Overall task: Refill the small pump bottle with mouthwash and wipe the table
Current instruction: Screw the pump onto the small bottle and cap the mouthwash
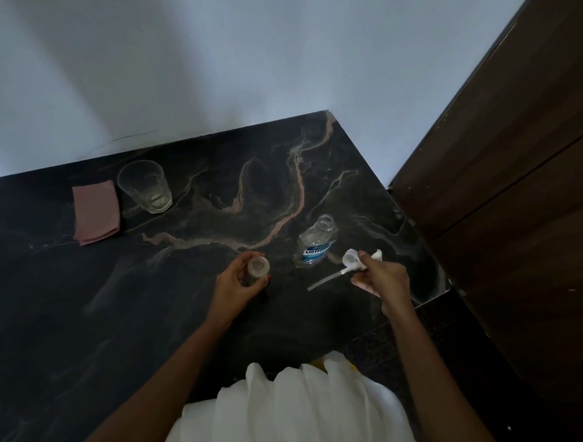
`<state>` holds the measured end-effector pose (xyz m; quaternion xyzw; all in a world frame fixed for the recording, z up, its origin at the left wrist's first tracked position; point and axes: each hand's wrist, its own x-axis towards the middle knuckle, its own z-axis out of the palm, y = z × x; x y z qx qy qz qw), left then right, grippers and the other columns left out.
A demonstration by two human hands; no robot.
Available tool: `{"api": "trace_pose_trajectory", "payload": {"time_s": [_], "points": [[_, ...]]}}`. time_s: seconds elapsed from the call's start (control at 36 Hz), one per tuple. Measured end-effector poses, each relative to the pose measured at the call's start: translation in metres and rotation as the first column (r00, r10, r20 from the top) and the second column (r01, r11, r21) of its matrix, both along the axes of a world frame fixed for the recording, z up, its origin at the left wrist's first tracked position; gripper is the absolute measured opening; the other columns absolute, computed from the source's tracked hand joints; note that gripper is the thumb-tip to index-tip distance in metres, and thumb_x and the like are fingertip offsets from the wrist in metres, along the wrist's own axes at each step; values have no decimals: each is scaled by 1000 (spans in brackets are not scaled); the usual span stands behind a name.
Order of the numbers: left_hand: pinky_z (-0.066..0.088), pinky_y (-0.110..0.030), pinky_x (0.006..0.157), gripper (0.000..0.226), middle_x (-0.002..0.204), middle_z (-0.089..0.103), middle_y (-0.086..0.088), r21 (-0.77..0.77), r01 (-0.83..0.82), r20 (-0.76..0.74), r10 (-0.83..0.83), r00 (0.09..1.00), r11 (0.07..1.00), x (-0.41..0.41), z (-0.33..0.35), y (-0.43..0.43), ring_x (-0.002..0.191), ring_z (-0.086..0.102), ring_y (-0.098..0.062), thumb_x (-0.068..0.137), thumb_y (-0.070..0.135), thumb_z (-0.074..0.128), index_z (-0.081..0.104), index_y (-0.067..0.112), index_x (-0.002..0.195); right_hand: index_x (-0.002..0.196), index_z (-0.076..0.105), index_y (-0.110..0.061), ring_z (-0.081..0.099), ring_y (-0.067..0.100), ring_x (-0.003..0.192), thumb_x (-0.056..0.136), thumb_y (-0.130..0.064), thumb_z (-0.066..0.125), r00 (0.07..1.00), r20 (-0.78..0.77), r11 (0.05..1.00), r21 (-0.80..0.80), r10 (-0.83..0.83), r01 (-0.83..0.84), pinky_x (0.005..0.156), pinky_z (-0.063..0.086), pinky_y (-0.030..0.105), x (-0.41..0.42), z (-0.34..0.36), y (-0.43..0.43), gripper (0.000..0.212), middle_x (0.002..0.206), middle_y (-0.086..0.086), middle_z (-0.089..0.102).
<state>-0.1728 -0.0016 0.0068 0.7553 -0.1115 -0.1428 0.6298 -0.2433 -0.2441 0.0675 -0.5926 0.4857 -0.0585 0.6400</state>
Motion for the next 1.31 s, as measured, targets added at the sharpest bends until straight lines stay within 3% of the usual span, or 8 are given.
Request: {"api": "trace_pose_trajectory", "payload": {"time_s": [0.19, 0.5, 0.67, 0.83, 0.92, 1.03, 1.11, 1.31], "points": [[44, -7, 86, 52, 104, 63, 17, -19, 12, 8, -12, 1000, 1000, 0, 1, 1, 104, 58, 3, 72, 1, 71, 55, 41, 101, 73, 66, -11, 68, 11, 58, 80, -22, 68, 949, 237, 970, -175, 206, -167, 50, 53, 17, 24, 53, 45, 13, 67, 6, 70], [42, -2, 81, 54, 101, 62, 33, 60, 18, 45, -21, 999, 998, 2, 0, 2, 99, 58, 7, 72, 12, 73, 53, 55, 98, 71, 62, -22, 65, 6, 53, 79, -15, 70, 843, 340, 846, -483, 418, -225, 52, 53, 16, 47, 54, 93, 14, 62, -6, 65], [43, -3, 82, 48, 98, 64, 23, 55, 18, 54, -21, 998, 998, 2, 0, 1, 97, 59, 7, 71, 13, 74, 54, 48, 98, 76, 63, -18, 64, 3, 58, 78, -17, 71, 803, 268, 751, -586, 533, -304, 57, 55, 18, 49, 41, 99, 8, 61, -14, 62], [42, -2, 81, 55, 98, 61, 34, 50, 10, 51, -13, 999, 999, 1, 0, 2, 98, 57, 9, 72, 13, 73, 52, 56, 100, 89, 67, -5, 62, -1, 70, 79, -15, 70, 714, 181, 624, -657, 676, -424, 63, 49, 8, 48, 25, 109, 14, 78, 5, 71], [42, -2, 81, 59, 101, 59, 39, 48, 5, 53, -8, 999, 999, 0, -1, 1, 99, 57, 9, 72, 13, 72, 51, 58, 102, 95, 67, -4, 64, 6, 75, 80, -15, 69, 692, 133, 580, -669, 709, -465, 71, 53, 16, 47, 18, 112, 18, 87, 10, 72], [45, -5, 79, 51, 100, 64, 29, 34, -11, 29, 10, 1000, 999, 1, -5, 1, 97, 61, 5, 71, 15, 73, 54, 50, 103, 102, 66, -5, 65, 16, 84, 79, -18, 70, 673, 72, 539, -665, 736, -518, 78, 54, 31, 46, 8, 114, 27, 95, 10, 70], [47, -9, 81, 49, 101, 66, 21, 24, -10, 8, 10, 1000, 1000, 1, -7, 0, 98, 62, 1, 71, 17, 72, 54, 47, 107, 100, 64, -7, 62, 14, 84, 78, -20, 71, 667, 37, 503, -688, 744, -522, 75, 51, 28, 45, 1, 115, 27, 94, 9, 68], [46, -9, 83, 51, 105, 64, 24, 12, 0, 34, 0, 999, 1000, 1, -5, 1, 101, 60, 1, 73, 14, 70, 53, 46, 109, 100, 64, -9, 59, 14, 89, 79, -22, 69, 639, 7, 449, -717, 769, -533, 75, 46, 21, 42, -13, 117, 25, 98, 6, 65]]}}
